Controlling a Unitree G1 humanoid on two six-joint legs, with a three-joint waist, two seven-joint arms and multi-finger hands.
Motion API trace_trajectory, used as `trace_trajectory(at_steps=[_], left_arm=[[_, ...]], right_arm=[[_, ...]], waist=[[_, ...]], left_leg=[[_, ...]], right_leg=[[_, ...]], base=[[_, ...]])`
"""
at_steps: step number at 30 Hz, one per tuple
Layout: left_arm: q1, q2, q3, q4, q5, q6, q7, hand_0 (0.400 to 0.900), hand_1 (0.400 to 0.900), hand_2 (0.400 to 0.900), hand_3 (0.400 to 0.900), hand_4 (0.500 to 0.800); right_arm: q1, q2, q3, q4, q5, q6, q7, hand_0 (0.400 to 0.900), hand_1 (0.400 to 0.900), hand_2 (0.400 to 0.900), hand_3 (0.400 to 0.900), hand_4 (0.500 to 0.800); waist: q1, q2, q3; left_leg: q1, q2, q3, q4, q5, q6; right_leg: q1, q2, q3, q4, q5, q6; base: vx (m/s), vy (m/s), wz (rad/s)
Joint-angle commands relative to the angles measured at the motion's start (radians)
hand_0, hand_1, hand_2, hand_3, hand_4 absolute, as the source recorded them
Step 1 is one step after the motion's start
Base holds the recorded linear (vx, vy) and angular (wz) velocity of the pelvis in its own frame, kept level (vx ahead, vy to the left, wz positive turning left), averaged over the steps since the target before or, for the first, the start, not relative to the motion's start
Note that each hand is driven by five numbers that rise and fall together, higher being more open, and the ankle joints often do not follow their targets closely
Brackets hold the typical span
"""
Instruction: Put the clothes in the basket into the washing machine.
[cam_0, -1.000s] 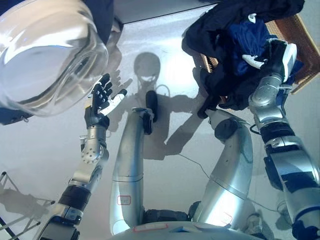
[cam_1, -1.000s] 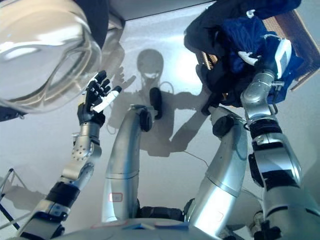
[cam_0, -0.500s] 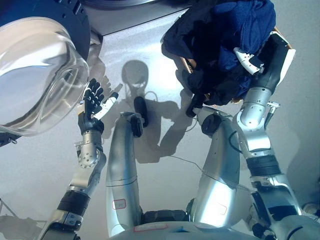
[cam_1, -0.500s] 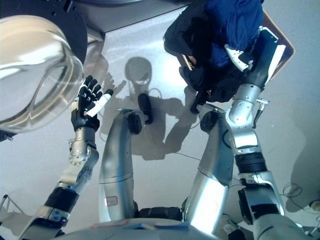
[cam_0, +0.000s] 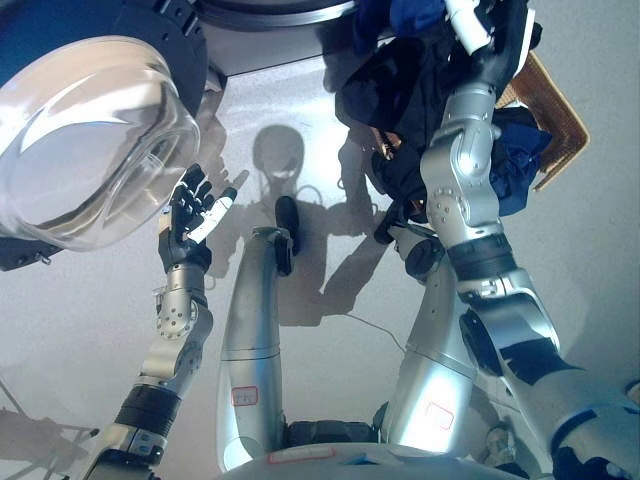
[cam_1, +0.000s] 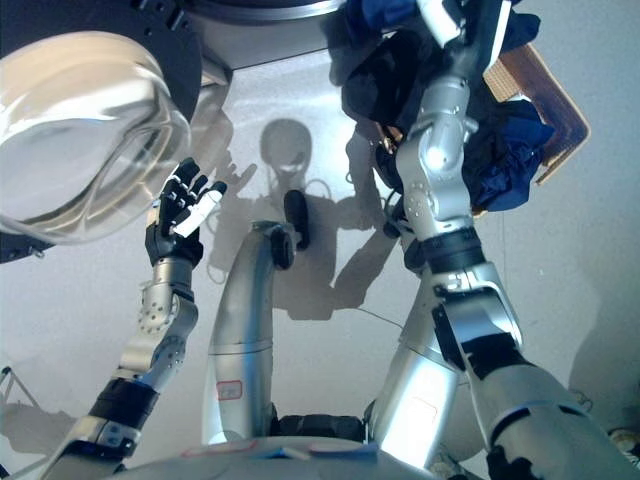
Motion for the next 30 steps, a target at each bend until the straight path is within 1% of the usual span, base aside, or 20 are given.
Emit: trace_trajectory(at_steps=[1,3,7,11,14,21,25,30], left_arm=[[0.043,-0.01,-0.038,0.034,-0.026,-0.064,-0.016,0.9,0.9,0.9,0.9,0.8],[0.032,-0.005,-0.051,0.037,-0.028,-0.066,-0.021,0.9,0.9,0.9,0.9,0.8],[0.011,0.009,-0.081,0.048,-0.03,-0.066,-0.039,0.9,0.9,0.9,0.9,0.8],[-0.003,0.027,-0.106,0.047,-0.021,-0.064,-0.057,0.9,0.9,0.9,0.9,0.8],[-0.012,0.04,-0.12,0.039,-0.016,-0.064,-0.07,0.9,0.9,0.9,0.9,0.8],[-0.016,0.057,-0.156,0.03,-0.011,-0.061,-0.092,0.9,0.9,0.9,0.9,0.8],[-0.022,0.062,-0.172,0.035,-0.01,-0.06,-0.101,0.9,0.9,0.9,0.9,0.8],[-0.027,0.063,-0.179,0.04,-0.014,-0.064,-0.106,0.9,0.9,0.9,0.9,0.8]], right_arm=[[-0.06,0.007,-0.045,0.096,0.077,-0.127,0.023,0.4,0.4,0.4,0.4,0.5],[-0.136,0.013,-0.052,0.21,0.117,-0.124,0.023,0.4,0.4,0.4,0.4,0.5],[-0.28,-0.007,-0.065,0.436,0.207,-0.102,0.039,0.4,0.4,0.4,0.4,0.5],[-0.348,-0.044,-0.051,0.575,0.261,-0.072,0.067,0.4,0.4,0.4,0.4,0.5],[-0.38,-0.056,-0.037,0.618,0.275,-0.058,0.075,0.4,0.4,0.4,0.4,0.5],[-0.443,-0.12,0.011,0.714,0.258,-0.003,0.096,0.4,0.4,0.4,0.4,0.5],[-0.462,-0.129,0.04,0.737,0.229,0.018,0.101,0.4,0.4,0.4,0.4,0.5],[-0.486,-0.136,0.054,0.741,0.227,0.015,0.102,0.4,0.4,0.4,0.4,0.5]], waist=[[0.056,0.02,-0.229],[0.068,0.023,-0.233],[0.1,0.03,-0.235],[0.137,0.039,-0.231],[0.156,0.051,-0.223],[0.203,0.076,-0.216],[0.221,0.083,-0.222],[0.228,0.085,-0.234]], left_leg=[[-0.063,-0.032,-0.033,-0.124,0.056,-0.042],[-0.06,-0.036,-0.034,-0.129,0.058,-0.042],[-0.06,-0.041,-0.038,-0.131,0.059,-0.042],[-0.066,-0.05,-0.043,-0.128,0.061,-0.04],[-0.078,-0.057,-0.047,-0.115,0.06,-0.037],[-0.116,-0.072,-0.05,-0.085,0.058,-0.032],[-0.131,-0.083,-0.058,-0.076,0.058,-0.029],[-0.148,-0.091,-0.065,-0.062,0.057,-0.029]], right_leg=[[-0.109,0.014,-0.051,0.079,-0.104,0.088],[-0.106,0.012,-0.053,0.079,-0.105,0.09],[-0.106,0.003,-0.056,0.086,-0.113,0.091],[-0.114,-0.011,-0.054,0.1,-0.12,0.095],[-0.13,-0.021,-0.049,0.123,-0.128,0.095],[-0.171,-0.049,-0.036,0.174,-0.143,0.096],[-0.191,-0.059,-0.028,0.194,-0.15,0.097],[-0.203,-0.072,-0.031,0.215,-0.157,0.099]], base=[[0.02,-0.012,0.08],[0.02,-0.02,0.11],[0.02,-0.035,0.16],[0.01,-0.039,0.19],[0.01,-0.027,0.16],[0.01,-0.015,0.11],[0.03,-0.034,0.16],[0.04,-0.031,0.14]])
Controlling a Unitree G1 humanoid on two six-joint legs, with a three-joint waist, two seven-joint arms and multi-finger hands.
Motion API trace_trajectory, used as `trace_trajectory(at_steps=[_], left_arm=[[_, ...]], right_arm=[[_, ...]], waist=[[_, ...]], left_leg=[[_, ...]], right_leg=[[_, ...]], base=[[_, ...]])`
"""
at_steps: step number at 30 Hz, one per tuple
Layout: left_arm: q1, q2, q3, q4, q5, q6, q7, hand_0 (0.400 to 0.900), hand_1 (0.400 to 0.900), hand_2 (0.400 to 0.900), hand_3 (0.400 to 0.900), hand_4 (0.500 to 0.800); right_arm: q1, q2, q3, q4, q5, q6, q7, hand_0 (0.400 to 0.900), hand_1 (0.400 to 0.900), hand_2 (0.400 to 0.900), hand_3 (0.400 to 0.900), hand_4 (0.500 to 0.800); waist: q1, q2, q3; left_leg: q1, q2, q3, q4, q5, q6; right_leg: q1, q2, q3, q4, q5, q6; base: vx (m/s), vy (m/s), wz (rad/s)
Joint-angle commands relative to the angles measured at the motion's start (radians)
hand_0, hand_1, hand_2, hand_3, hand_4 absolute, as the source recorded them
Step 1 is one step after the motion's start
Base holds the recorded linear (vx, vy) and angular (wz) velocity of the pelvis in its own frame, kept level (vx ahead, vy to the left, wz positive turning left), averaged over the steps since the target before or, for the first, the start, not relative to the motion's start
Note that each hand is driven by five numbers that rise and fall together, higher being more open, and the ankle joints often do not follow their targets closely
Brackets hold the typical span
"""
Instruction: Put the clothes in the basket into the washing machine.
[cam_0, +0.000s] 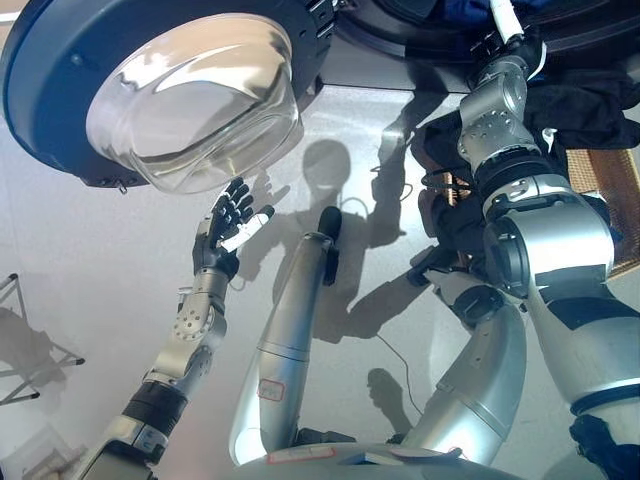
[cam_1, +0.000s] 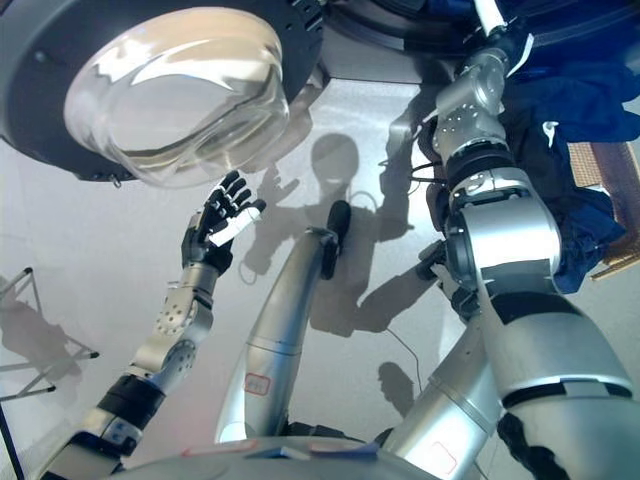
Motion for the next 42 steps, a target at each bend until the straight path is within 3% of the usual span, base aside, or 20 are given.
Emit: trace_trajectory(at_steps=[1,15,17,31,38,42], left_arm=[[0.007,0.029,-0.018,-0.022,0.002,-0.063,-0.001,0.9,0.9,0.9,0.9,0.8],[0.017,0.043,-0.034,-0.01,-0.016,-0.065,-0.029,0.9,0.9,0.9,0.9,0.8],[0.017,0.046,-0.034,-0.015,-0.018,-0.066,-0.031,0.9,0.9,0.9,0.9,0.8],[0.007,0.038,-0.037,0.006,-0.015,-0.067,-0.029,0.9,0.9,0.9,0.9,0.8],[0.003,0.032,-0.015,0.032,-0.017,-0.071,-0.027,0.9,0.9,0.9,0.9,0.8],[-0.008,0.023,-0.005,0.07,-0.01,-0.072,-0.028,0.9,0.9,0.9,0.9,0.8]], right_arm=[[-0.122,-0.026,0.095,-0.034,-0.06,-0.057,0.031,0.4,0.4,0.4,0.4,0.5],[-0.18,-0.136,0.148,-0.048,-0.077,-0.076,0.021,0.4,0.4,0.4,0.4,0.5],[-0.177,-0.147,0.158,-0.044,-0.084,-0.072,0.026,0.9,0.9,0.9,0.9,0.8],[-0.141,-0.108,0.137,-0.058,-0.059,-0.103,0.039,0.9,0.9,0.9,0.9,0.8],[-0.041,-0.036,0.094,-0.179,-0.042,-0.143,0.039,0.9,0.9,0.9,0.9,0.8],[0.063,0.018,0.081,-0.32,-0.073,-0.169,0.042,0.9,0.9,0.9,0.9,0.8]], waist=[[-0.001,0.053,-0.09],[0.011,0.052,-0.109],[0.009,0.05,-0.109],[-0.013,0.049,-0.105],[-0.035,0.041,-0.091],[-0.058,0.032,-0.082]], left_leg=[[-0.025,-0.022,0.005,-0.076,0.033,0.025],[-0.029,-0.03,-0.007,-0.079,0.03,0.02],[-0.03,-0.029,-0.007,-0.077,0.028,0.019],[-0.014,-0.026,0.0,-0.083,0.035,0.017],[0.047,-0.02,0.012,-0.141,0.049,0.011],[0.137,-0.005,0.025,-0.243,0.074,0.005]], right_leg=[[-0.087,0.014,-0.003,0.056,-0.04,0.132],[-0.09,-0.005,-0.006,0.077,-0.062,0.141],[-0.089,-0.007,-0.007,0.078,-0.063,0.141],[-0.069,-0.002,-0.012,0.07,-0.053,0.141],[0.01,0.02,-0.044,-0.001,-0.027,0.148],[0.11,0.055,-0.084,-0.101,-0.001,0.162]], base=[[0.04,-0.032,0.13],[0.03,-0.02,0.09],[0.01,-0.009,0.02],[0.0,0.005,-0.02],[-0.03,0.012,-0.08],[-0.04,0.048,-0.16]])
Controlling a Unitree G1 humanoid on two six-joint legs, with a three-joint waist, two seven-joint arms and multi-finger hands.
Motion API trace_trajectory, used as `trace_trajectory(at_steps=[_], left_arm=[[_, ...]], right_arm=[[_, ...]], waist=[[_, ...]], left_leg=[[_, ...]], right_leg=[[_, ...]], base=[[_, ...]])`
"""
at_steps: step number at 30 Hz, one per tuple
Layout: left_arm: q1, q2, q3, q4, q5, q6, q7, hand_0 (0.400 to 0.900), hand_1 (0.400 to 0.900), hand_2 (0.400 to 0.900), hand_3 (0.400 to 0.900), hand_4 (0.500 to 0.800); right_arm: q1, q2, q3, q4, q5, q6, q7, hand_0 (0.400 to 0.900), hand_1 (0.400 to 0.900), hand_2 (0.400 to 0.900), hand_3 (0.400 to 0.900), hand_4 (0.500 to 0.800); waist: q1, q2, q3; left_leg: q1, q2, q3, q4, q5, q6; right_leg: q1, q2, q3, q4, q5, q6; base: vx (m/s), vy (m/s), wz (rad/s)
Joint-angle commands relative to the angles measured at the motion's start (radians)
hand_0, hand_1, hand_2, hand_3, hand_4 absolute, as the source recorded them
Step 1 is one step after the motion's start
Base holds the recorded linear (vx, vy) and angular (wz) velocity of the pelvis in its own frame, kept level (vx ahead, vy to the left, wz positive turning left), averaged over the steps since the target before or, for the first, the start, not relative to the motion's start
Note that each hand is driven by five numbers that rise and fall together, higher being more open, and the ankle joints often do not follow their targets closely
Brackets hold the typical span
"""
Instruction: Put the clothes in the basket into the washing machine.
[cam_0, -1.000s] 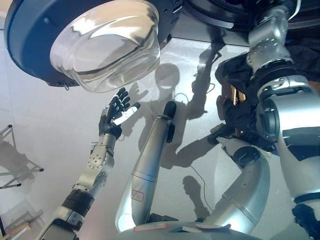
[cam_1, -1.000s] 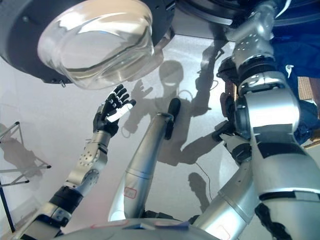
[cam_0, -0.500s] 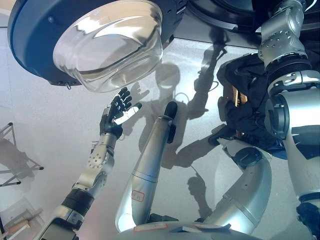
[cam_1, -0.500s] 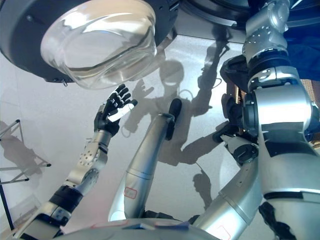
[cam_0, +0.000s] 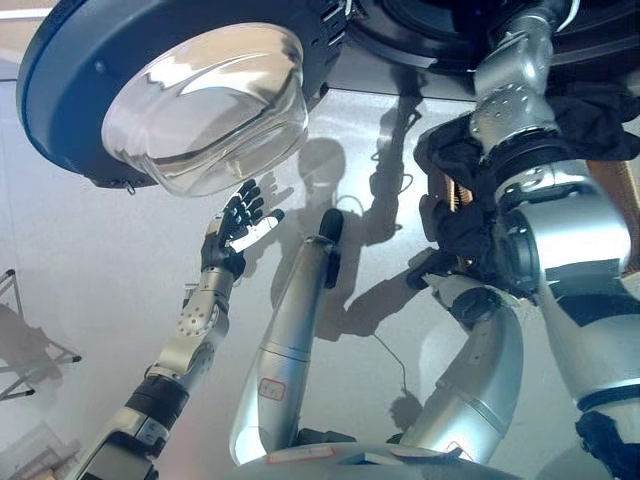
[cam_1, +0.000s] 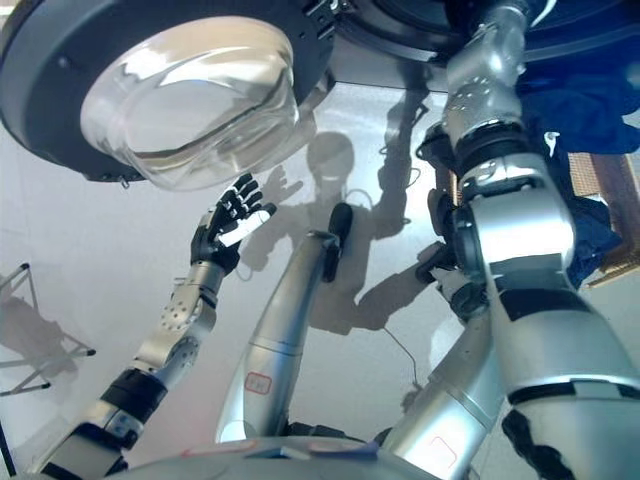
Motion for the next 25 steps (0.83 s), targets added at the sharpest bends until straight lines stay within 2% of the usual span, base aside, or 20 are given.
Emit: trace_trajectory(at_steps=[1,6,10,13,14,15,21,25], left_arm=[[0.025,0.005,0.039,0.027,-0.006,-0.07,0.011,0.9,0.9,0.9,0.9,0.8],[0.03,-0.036,0.072,0.109,0.009,-0.058,0.011,0.9,0.9,0.9,0.9,0.8],[0.065,-0.074,0.106,0.179,0.005,-0.058,-0.01,0.9,0.9,0.9,0.9,0.8],[0.083,-0.105,0.128,0.238,0.009,-0.049,-0.03,0.9,0.9,0.9,0.9,0.8],[0.096,-0.12,0.14,0.254,0.004,-0.045,-0.041,0.9,0.9,0.9,0.9,0.8],[0.106,-0.133,0.149,0.282,0.001,-0.04,-0.054,0.9,0.9,0.9,0.9,0.8],[0.154,-0.183,0.237,0.461,0.043,-0.014,-0.106,0.9,0.9,0.9,0.9,0.8],[0.161,-0.206,0.281,0.573,0.121,0.013,-0.119,0.9,0.9,0.9,0.9,0.8]], right_arm=[[0.092,0.05,0.028,-0.213,-0.053,-0.127,0.03,0.9,0.9,0.9,0.9,0.8],[0.35,0.111,0.001,-0.436,-0.116,-0.143,0.043,0.9,0.9,0.9,0.9,0.8],[0.548,0.159,-0.013,-0.518,-0.171,-0.138,0.063,0.9,0.9,0.9,0.9,0.8],[0.691,0.189,0.007,-0.53,-0.219,-0.109,0.09,0.9,0.9,0.9,0.9,0.8],[0.741,0.206,0.009,-0.529,-0.218,-0.102,0.103,0.9,0.9,0.9,0.9,0.8],[0.788,0.224,0.007,-0.516,-0.21,-0.095,0.119,0.9,0.9,0.9,0.9,0.8],[1.055,0.264,0.042,-0.401,-0.302,-0.02,0.194,0.9,0.9,0.9,0.9,0.8],[1.186,0.277,0.009,-0.228,-0.371,0.028,0.216,0.9,0.9,0.9,0.9,0.8]], waist=[[-0.037,0.023,-0.081],[-0.092,-0.006,-0.079],[-0.115,-0.021,-0.085],[-0.138,-0.042,-0.101],[-0.142,-0.048,-0.104],[-0.149,-0.053,-0.103],[-0.179,-0.082,-0.139],[-0.178,-0.088,-0.199]], left_leg=[[0.103,0.015,0.029,-0.204,0.054,-0.017],[0.297,0.034,0.046,-0.395,0.094,-0.02],[0.468,0.034,0.042,-0.523,0.12,-0.023],[0.597,0.038,0.048,-0.607,0.137,-0.03],[0.644,0.038,0.049,-0.63,0.141,-0.031],[0.686,0.038,0.06,-0.667,0.178,-0.025],[0.972,0.059,0.081,-0.834,0.206,-0.043],[1.12,0.054,0.105,-0.953,0.234,-0.054]], right_leg=[[0.057,0.075,-0.065,-0.059,0.003,0.138],[0.234,0.147,-0.115,-0.223,0.044,0.159],[0.39,0.175,-0.136,-0.357,0.081,0.17],[0.518,0.205,-0.146,-0.461,0.109,0.177],[0.566,0.216,-0.15,-0.496,0.121,0.18],[0.616,0.221,-0.172,-0.548,0.162,0.163],[0.929,0.289,-0.185,-0.757,0.207,0.183],[1.105,0.318,-0.193,-0.897,0.243,0.203]], base=[[-0.03,0.06,-0.23],[-0.01,0.077,-0.27],[0.06,0.056,-0.22],[0.12,0.038,-0.22],[0.08,0.048,-0.2],[0.07,0.038,-0.15],[0.15,0.014,-0.2],[0.15,-0.016,-0.14]])
